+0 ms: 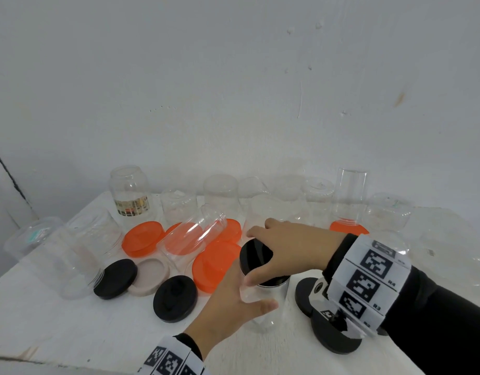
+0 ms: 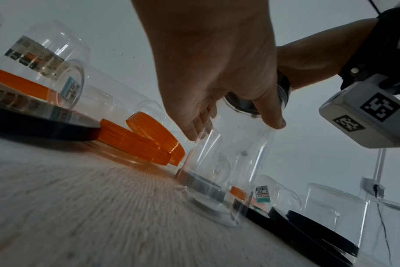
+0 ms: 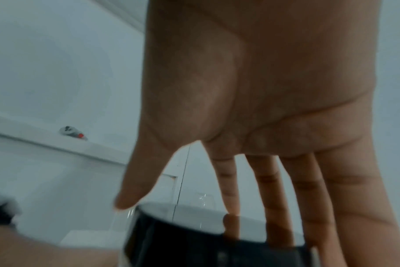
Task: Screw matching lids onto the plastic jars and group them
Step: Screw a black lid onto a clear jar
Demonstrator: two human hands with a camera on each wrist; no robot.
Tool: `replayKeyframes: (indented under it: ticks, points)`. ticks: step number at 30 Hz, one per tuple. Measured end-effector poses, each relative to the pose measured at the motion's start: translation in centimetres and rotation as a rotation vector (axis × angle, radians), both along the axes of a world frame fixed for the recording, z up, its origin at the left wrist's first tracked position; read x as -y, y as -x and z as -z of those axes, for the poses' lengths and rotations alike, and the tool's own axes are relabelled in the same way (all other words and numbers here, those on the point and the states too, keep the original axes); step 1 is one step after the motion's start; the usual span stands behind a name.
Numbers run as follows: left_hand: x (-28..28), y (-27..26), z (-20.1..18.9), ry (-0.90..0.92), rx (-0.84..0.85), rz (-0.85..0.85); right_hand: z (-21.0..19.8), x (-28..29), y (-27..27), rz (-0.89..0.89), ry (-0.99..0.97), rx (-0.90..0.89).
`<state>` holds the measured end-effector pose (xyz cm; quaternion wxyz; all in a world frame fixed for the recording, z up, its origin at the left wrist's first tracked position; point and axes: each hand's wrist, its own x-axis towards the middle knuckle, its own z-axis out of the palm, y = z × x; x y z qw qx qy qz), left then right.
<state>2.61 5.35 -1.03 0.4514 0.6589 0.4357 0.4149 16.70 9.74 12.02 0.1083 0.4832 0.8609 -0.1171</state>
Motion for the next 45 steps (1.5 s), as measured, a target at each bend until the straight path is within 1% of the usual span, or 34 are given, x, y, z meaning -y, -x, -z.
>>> replayKeyframes:
  ticks: [2, 4, 7, 9, 12, 14, 18, 20, 24, 29, 31, 33, 35, 37, 41, 45]
  points:
    - [0.0, 0.0, 0.0, 0.001, -0.005, -0.011, -0.6, -0.1, -0.3, -0.033, 0.11, -0.038]
    - [0.0, 0.0, 0.1, 0.009, -0.006, -0.025, -1.1, -0.1, -0.4, -0.086, 0.141, -0.052]
    - [-0.1, 0.0, 0.2, 0.017, -0.009, -0.028, -1.1, -0.2, -0.3, -0.114, 0.116, -0.068]
    - [-0.1, 0.0, 0.2, 0.017, 0.001, -0.018, -0.9, 0.0, -0.2, -0.096, 0.077, -0.049]
    - [-0.2, 0.0, 0.3, 0.013, 0.006, -0.001, -0.2, 0.2, 0.1, -0.055, -0.045, 0.007]
    - [-0.2, 0.0, 0.3, 0.01, -0.007, -0.01, 0.0, 0.1, 0.2, -0.043, -0.061, 0.018]
    - [-0.2, -0.1, 0.2, 0.024, -0.025, -0.037, -1.1, -0.1, -0.3, -0.098, 0.139, -0.022]
    - [-0.1, -0.1, 0.2, 0.037, -0.036, -0.047, -1.5, -0.2, -0.4, -0.142, 0.156, -0.04]
    - [-0.1, -0.1, 0.0, 0.043, -0.011, -0.033, -1.2, -0.2, -0.4, -0.131, 0.109, -0.048]
    - [0.1, 0.0, -0.3, 0.032, -0.005, -0.003, 0.1, 0.2, 0.1, -0.043, -0.078, 0.009]
    - [0.1, 0.0, -0.3, 0.037, -0.01, 0.0, 0.5, 0.3, 0.1, -0.014, -0.104, 0.001]
    - [0.0, 0.0, -0.3, 0.044, -0.004, -0.002, 0.3, 0.1, 0.0, -0.012, -0.038, -0.023]
    - [0.0, 0.1, -0.2, 0.053, -0.006, -0.017, -0.1, 0.0, -0.3, -0.046, 0.095, -0.045]
    - [0.0, 0.1, -0.2, 0.065, -0.013, -0.033, -0.6, -0.2, -0.5, -0.091, 0.147, -0.053]
    - [-0.1, 0.0, -0.1, 0.065, -0.01, -0.028, -0.5, -0.4, -0.5, -0.096, 0.099, -0.065]
    - [0.1, 0.0, -0.2, 0.067, -0.006, -0.017, 0.4, 0.1, -0.2, -0.036, -0.06, -0.012]
